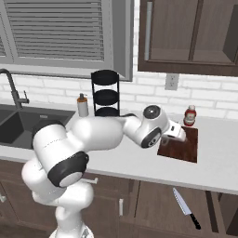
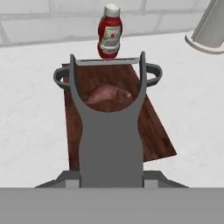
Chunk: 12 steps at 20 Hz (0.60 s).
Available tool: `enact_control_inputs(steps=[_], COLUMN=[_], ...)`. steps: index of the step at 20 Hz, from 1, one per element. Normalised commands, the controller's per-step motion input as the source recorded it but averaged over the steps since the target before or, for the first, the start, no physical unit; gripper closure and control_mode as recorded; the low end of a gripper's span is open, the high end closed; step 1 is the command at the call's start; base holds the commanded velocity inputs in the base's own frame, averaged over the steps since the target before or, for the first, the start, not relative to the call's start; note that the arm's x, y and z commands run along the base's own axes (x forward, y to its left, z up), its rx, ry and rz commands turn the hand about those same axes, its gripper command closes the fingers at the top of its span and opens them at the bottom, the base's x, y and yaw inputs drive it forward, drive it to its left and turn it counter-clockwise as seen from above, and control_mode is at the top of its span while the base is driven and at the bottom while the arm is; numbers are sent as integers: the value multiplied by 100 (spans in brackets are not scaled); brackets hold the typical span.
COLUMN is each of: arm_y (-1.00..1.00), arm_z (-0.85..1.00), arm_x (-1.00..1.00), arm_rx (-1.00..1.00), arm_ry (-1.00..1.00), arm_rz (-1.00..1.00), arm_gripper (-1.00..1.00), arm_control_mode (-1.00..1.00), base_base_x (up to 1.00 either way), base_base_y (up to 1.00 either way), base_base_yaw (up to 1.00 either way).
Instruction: Place the appropriate cutting tool for cutting the potato skin on the cutting board.
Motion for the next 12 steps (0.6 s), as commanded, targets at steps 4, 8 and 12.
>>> enact_control_inputs(steps=[4,8,12], arm_y=[-19,0,0], arm_z=[-64,-12,-9], arm_x=[0,0,0], arm_rx=[0,0,0], arm_ry=[-19,-4,-1], arm_rz=[6,3,0], arm_gripper=[100,100,100], arm_control_mode=[-100,-100,-100], base_base_x=[0,0,0], base_base_y=[0,0,0], base_base_yaw=[0,0,0])
